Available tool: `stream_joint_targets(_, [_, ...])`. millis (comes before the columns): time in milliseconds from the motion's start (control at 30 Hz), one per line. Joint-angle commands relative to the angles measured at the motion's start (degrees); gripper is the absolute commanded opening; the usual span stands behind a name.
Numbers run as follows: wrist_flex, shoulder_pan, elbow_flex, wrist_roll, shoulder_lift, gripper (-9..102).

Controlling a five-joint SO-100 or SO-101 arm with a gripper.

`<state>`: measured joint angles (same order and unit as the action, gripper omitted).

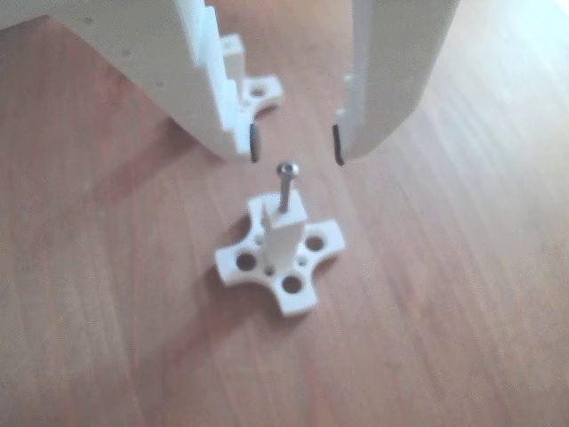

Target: Grab the screw and set it in the hole.

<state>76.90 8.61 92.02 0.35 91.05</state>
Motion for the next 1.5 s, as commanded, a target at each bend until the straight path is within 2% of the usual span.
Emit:
stream_joint_targets(0, [-0.62,-0.53,-5.45,-0.62,0.88,10])
stream_joint_targets(1467, [-2.99,-0.35,-5.62,-0.79,-3.34,9])
